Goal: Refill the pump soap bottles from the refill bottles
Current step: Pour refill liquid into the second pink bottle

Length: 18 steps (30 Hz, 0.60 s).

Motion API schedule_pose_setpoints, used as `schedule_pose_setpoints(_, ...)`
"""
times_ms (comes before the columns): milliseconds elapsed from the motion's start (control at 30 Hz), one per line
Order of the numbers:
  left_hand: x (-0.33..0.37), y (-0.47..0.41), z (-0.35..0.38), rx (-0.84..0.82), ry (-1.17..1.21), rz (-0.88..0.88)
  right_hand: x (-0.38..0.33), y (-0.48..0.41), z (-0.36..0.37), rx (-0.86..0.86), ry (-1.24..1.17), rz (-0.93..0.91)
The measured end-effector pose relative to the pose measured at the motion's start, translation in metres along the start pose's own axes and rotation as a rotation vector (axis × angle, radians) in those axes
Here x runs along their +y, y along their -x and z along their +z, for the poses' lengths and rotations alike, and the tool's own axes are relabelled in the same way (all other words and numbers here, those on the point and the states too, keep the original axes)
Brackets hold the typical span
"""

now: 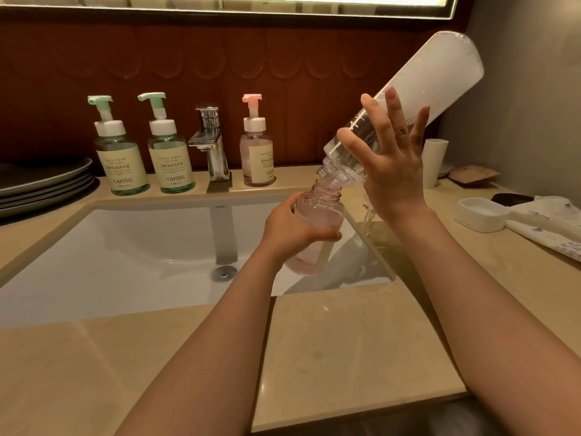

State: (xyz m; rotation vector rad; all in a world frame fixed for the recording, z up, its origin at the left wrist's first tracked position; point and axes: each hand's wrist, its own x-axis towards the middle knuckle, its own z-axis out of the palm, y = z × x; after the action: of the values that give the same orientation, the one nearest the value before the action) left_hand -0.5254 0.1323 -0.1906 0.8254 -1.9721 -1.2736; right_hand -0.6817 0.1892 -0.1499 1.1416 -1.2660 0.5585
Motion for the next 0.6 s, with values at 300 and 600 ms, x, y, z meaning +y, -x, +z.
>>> schedule_pose_setpoints(300,-0.0006,0.0004,-0.0015,-0.032,0.011,-0.012,-0.0008,-0.0017,0.0002,0.016,-0.016,-0.032)
schedule_pose_setpoints(600,-0.0001,0.0010,-0.0003,-0.032,0.026,-0.002,0.0045,0.0003,0.0025,0.030,0.024,-0.063)
